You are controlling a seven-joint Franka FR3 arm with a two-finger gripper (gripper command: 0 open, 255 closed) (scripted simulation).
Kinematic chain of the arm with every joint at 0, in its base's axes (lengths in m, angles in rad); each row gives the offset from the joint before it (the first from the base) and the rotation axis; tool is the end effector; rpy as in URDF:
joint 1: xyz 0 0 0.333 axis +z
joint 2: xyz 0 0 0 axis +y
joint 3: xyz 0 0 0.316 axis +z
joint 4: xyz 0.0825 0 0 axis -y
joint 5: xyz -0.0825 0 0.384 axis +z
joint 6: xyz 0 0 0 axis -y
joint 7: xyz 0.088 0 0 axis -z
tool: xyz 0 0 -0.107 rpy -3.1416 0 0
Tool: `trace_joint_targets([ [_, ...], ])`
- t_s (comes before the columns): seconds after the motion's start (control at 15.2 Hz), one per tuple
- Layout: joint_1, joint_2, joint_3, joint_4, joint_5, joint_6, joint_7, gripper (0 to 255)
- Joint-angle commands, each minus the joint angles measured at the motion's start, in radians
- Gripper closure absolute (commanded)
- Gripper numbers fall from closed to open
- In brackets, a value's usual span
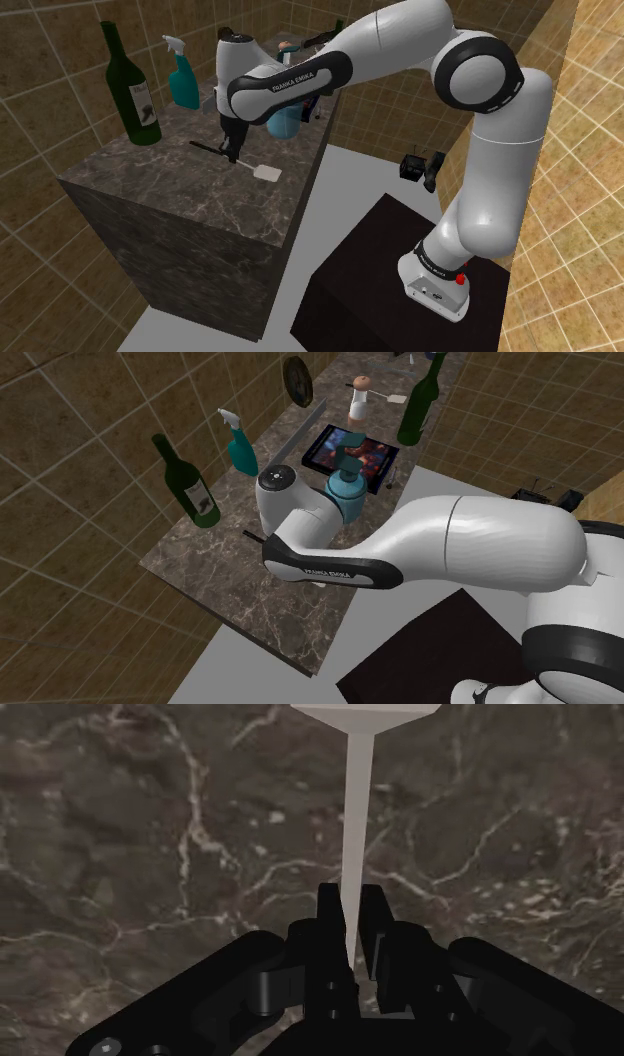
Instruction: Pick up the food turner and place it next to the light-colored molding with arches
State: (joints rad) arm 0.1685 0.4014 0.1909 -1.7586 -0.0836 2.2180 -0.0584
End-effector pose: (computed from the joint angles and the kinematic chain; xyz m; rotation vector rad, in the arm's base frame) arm 0.6211 0.2187 0.3493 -3.0464 -0.6953 -0.1012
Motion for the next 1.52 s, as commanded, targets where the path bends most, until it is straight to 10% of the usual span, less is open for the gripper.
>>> trace_joint_targets([
  [0.0,-0.001,-0.011,0.001,0.011,0.003,-0.022,-0.002,255],
  [1.45,-0.031,-0.015,-0.008,0.266,0.021,-0.28,-0.064,255],
])
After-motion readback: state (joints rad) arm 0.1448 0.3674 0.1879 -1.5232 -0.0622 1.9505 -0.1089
